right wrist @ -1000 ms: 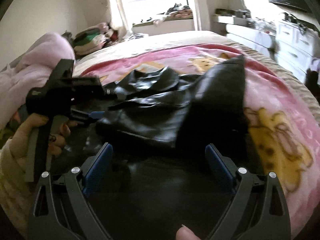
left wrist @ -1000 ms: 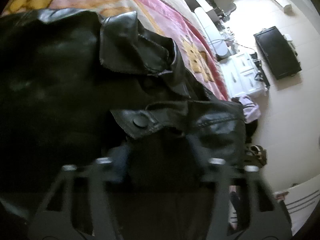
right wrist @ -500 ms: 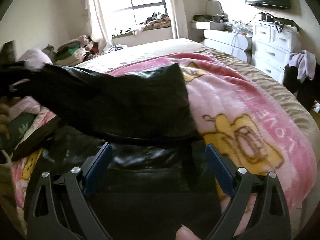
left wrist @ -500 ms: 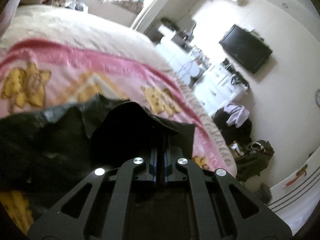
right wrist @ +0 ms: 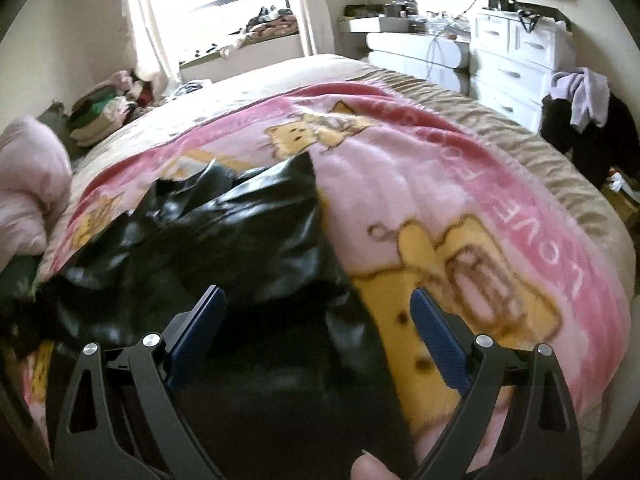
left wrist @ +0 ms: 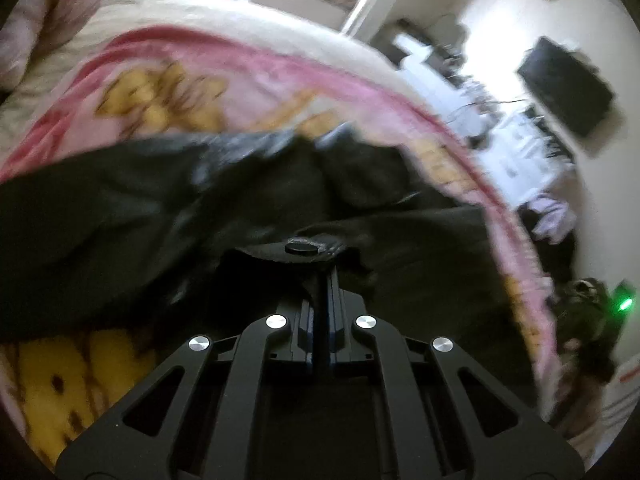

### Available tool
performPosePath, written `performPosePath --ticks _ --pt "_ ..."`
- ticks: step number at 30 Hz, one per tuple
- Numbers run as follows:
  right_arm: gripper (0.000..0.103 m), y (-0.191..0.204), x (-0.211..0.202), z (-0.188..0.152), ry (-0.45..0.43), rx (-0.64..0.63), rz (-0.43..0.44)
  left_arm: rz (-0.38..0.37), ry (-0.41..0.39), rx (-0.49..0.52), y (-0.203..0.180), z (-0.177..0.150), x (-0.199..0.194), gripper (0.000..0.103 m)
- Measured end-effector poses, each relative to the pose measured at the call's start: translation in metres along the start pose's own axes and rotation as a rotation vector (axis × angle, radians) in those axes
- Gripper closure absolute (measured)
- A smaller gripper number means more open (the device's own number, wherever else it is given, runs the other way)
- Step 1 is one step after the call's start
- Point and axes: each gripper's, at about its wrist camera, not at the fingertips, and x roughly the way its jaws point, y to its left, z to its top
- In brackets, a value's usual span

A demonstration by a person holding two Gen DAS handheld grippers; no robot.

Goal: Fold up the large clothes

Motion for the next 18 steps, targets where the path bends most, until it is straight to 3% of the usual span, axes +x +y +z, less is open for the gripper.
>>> performPosePath --ticks 4,7,11,14,16,18 --pt "0.046 0.013 0.019 0.031 -0.018 -0.052 0.014 0.008 -0.017 -0.007 0.013 0.001 -0.006 0.102" --pt "0.059 0.026 0.044 0.055 -0.027 -0.093 0.066 0.019 -0.044 0.018 0.011 0.002 -0.011 0.102" --pt "0.061 0.031 0.105 0.074 0.082 -0.081 0.084 0.028 -0.068 0.055 0.01 0.002 -0.012 0.102" --pt "0.063 0.027 0.146 0.063 0.173 -0.085 0.029 0.035 -0.08 0.095 0.007 0.002 -0.009 0.1" --pt "0.063 0.019 0.163 0.053 0.192 -0.08 -0.023 0.043 -0.044 0.082 0.012 0.0 0.001 0.098" --pt "0.063 0.017 0.164 0.048 0.176 -0.077 -0.013 0.071 0.036 0.026 0.024 -0.004 0.019 0.095"
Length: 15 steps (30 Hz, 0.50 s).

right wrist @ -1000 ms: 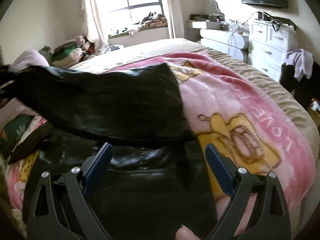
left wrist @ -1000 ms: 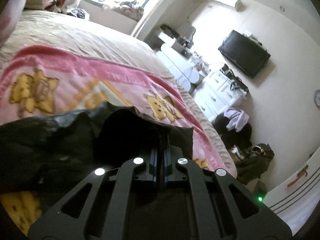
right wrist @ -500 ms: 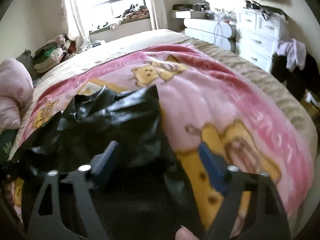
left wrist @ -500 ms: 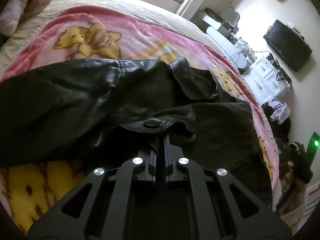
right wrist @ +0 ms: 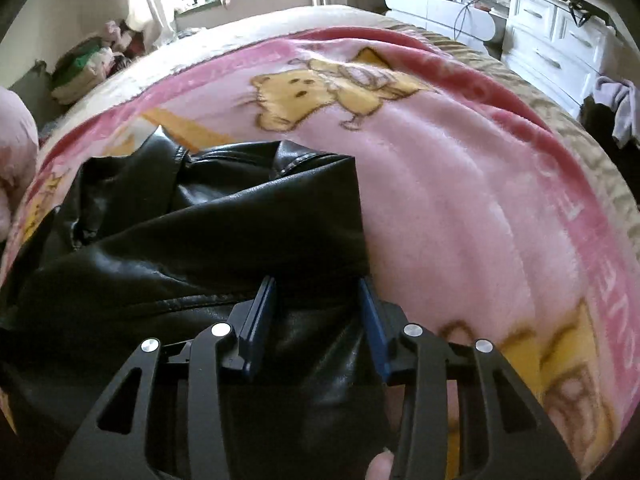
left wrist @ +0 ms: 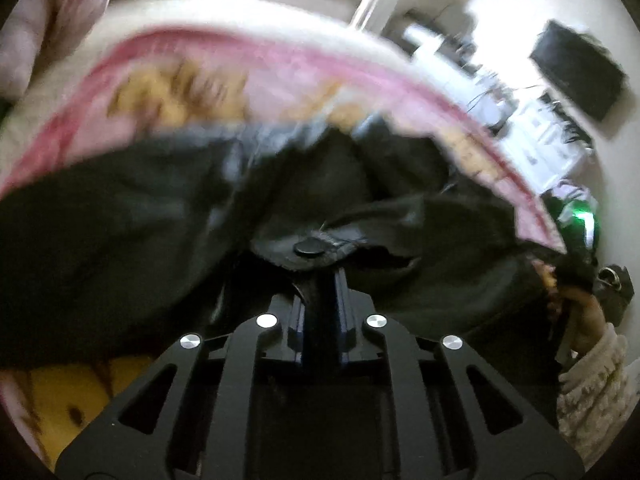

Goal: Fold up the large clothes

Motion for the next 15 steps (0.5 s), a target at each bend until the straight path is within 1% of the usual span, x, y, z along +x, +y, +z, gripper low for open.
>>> performPosePath --ticks 1,2,3,4,5,6,7,8,10,12,15 --pt "0.063 0.001 -0.001 0.0 -0.002 -0.006 -0.004 0.005 0.008 -0.016 0.003 -0.002 0.001 0.089" --pt "0.062 0.003 -0.007 0.001 -0.003 -0.016 -0.006 0.009 0.006 -0.023 0.005 -0.003 0.0 0.081" --pt "0.062 0.005 -0.014 0.001 -0.012 -0.017 0.0 0.018 -0.004 -0.024 0.006 -0.002 -0.007 0.077" --pt "0.061 0.006 -0.024 0.001 -0.029 -0.018 0.021 0.03 -0.031 -0.024 0.007 -0.001 -0.017 0.074" --pt "0.06 0.011 -0.039 -0.001 -0.053 -0.031 0.066 0.037 -0.062 -0.022 0.007 0.001 -0.028 0.073" --pt "0.059 0.015 -0.049 -0.003 -0.066 -0.048 0.088 0.048 -0.099 -0.024 0.008 0.003 -0.042 0.072" --pt "0.054 0.021 -0.059 -0.007 -0.078 -0.073 0.103 0.065 -0.125 -0.025 0.008 0.005 -0.052 0.07" --pt "0.049 0.031 -0.07 -0.014 -0.089 -0.115 0.127 0.1 -0.162 -0.011 0.004 0.007 -0.065 0.069" --pt "0.044 0.047 -0.084 -0.025 -0.094 -0.173 0.153 0.115 -0.189 0.018 -0.005 0.007 -0.075 0.069" --pt "0.043 0.063 -0.093 -0.039 -0.085 -0.224 0.172 0.081 -0.167 0.043 -0.019 0.002 -0.074 0.069" --pt "0.038 0.08 -0.097 -0.058 -0.056 -0.258 0.191 0.055 -0.092 0.072 -0.037 -0.011 -0.053 0.069"
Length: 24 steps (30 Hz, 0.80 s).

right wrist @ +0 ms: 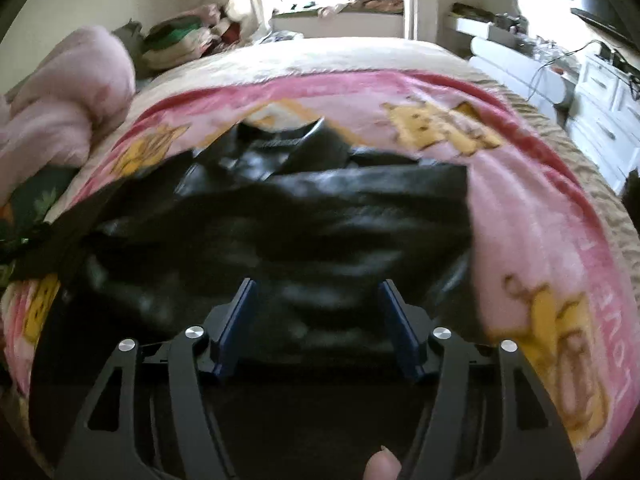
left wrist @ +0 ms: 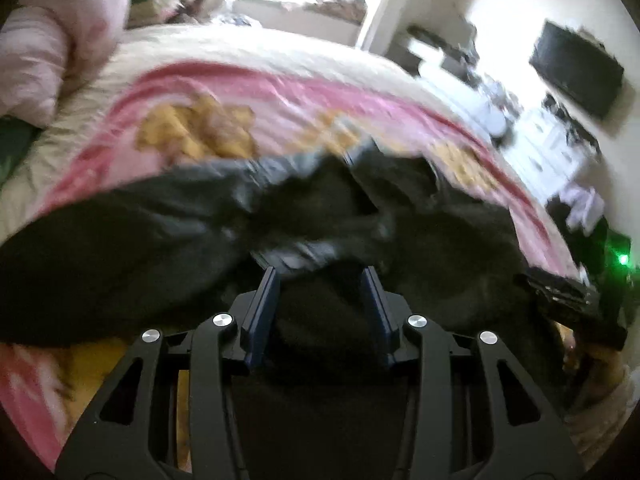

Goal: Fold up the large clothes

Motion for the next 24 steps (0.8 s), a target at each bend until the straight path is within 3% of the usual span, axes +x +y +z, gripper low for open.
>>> performPosePath --ticks 2,6,9,11,13,16,20,24 --pt "0.032 0.01 0.001 -0.008 0.015 -0.003 -0.003 0.005 0.052 0.0 -0.002 -0.009 0.016 0.068" --pt "0.03 0.008 0.025 -0.022 0.107 0.037 -0.049 0.012 0.176 -0.05 0.013 -0.026 0.055 0.065" --pt "0.03 0.007 0.032 -0.028 0.103 0.064 -0.054 0.003 0.155 -0.075 0.02 -0.026 0.047 0.062" --pt "0.025 0.012 0.023 -0.025 0.073 0.063 -0.058 0.02 0.119 -0.077 0.021 -0.023 0.034 0.042" --pt "0.019 0.017 0.013 -0.022 0.041 0.071 -0.015 0.037 0.084 -0.104 0.026 -0.022 0.02 0.033" --pt "0.01 0.03 -0.002 -0.016 0.002 0.057 0.017 0.055 0.064 -0.132 0.035 -0.022 0.007 0.01" --pt "0.005 0.054 -0.012 -0.013 -0.025 0.002 0.037 0.17 0.037 -0.144 0.043 -0.022 -0.007 0.009" --pt "0.005 0.08 -0.015 -0.008 -0.041 -0.036 0.062 0.219 0.012 -0.186 0.058 -0.021 -0.021 0.009"
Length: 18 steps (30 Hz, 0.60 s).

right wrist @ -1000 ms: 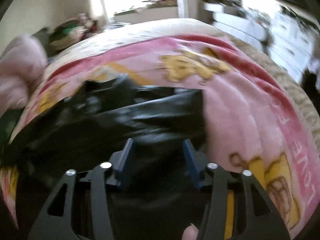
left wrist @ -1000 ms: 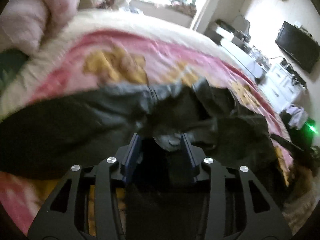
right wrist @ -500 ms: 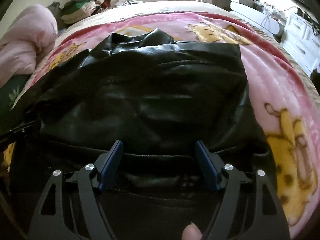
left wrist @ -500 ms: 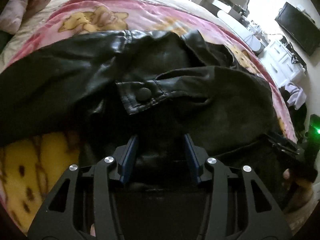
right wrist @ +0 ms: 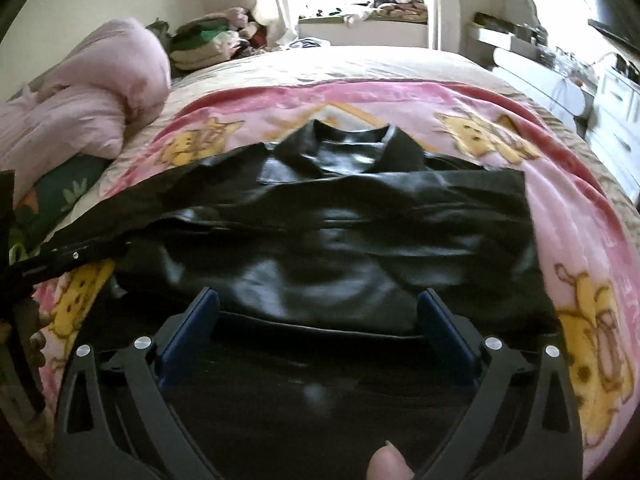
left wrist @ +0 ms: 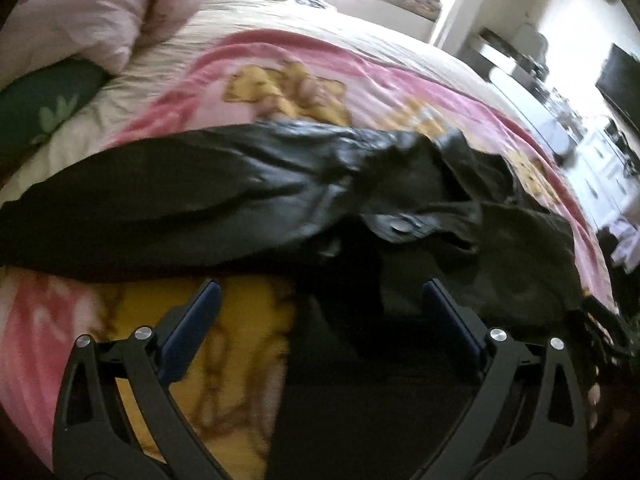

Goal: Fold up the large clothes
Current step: 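Grasp the other sleeve cuff with the left gripper and lift it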

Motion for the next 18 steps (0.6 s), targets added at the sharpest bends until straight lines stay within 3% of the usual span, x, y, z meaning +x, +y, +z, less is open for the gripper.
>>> performPosePath --ticks 5,11,18 --pt "0.004 0.038 0.001 0.009 -0.011 -0.055 0.05 0.053 -0.026 -0.086 0.032 0.005 -0.011 0.009" --pt "0.004 0.082 0.005 0.028 -0.03 -0.113 0.095 0.178 -0.085 -0.154 0.065 0.012 -0.025 0.009" --pt "0.004 0.128 0.013 0.047 -0.046 -0.187 0.128 0.216 -0.11 -0.287 0.106 0.013 -0.036 0.009"
